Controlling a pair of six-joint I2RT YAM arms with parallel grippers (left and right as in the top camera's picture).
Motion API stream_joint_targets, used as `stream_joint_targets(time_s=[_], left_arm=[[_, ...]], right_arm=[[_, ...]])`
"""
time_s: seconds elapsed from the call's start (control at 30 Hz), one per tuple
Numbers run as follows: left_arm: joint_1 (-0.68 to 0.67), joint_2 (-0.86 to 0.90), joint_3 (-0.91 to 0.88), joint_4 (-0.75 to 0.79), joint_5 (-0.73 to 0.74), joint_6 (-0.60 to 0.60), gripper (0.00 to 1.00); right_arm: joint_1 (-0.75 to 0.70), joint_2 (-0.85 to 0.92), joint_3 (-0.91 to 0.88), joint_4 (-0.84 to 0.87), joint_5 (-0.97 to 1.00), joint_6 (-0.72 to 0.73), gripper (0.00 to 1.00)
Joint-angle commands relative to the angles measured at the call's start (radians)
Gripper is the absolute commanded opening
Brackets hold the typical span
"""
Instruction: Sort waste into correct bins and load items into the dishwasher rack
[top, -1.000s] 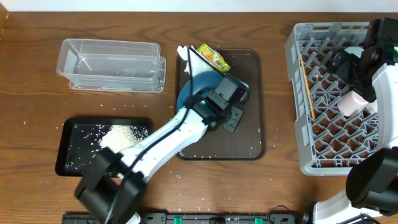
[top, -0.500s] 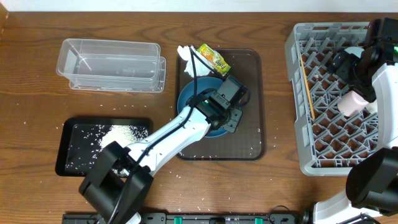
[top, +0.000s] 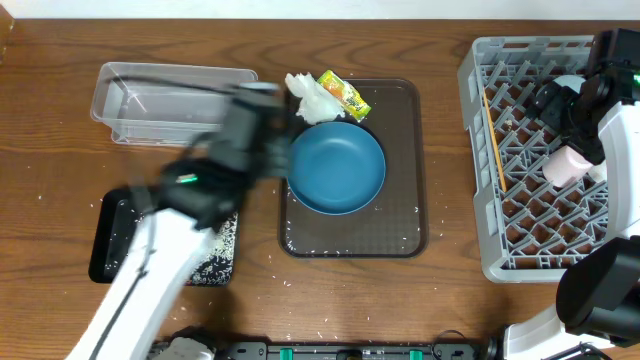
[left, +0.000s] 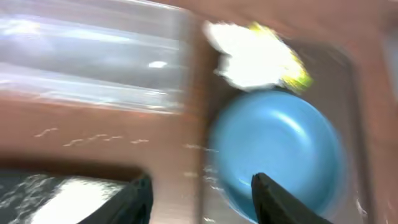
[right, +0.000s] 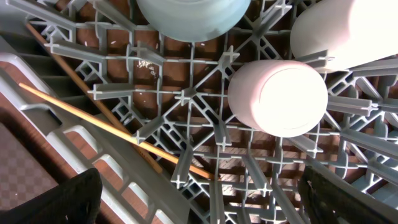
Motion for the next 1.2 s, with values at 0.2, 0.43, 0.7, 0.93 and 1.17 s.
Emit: stream_joint_targets(time_s=[0.2,0.43,0.7,0.93,1.17], left_arm=[[0.459,-0.057,0.015,-0.212,-0.084,-0.155,0.80],[0.578,-0.051,0.015,-0.246,-0.074,-0.154,0.86],[0.581,-0.051,0.015,-0.245,-0.073,-0.155,0.89],[0.581,-0.051,0.015,-0.246,-0.073,-0.155,0.93],[0.581,-0.051,0.015,-0.245,-0.073,-0.155,0.93]], right_arm=[[-0.010,0.000,0.012,-0.002,-0.190,0.011,0.99],[0.032,0.004,0.010,0.046,-0.687,-0.080,0.99],[0.393,0.007,-0.001,0.035,-0.385,-0.241,0.99],[0.727,0.047,-0.001,0.098,-0.183,-0.314,0.99],[0.928,0.055,-0.001,0.274,-0.058,-0.342,0.99]])
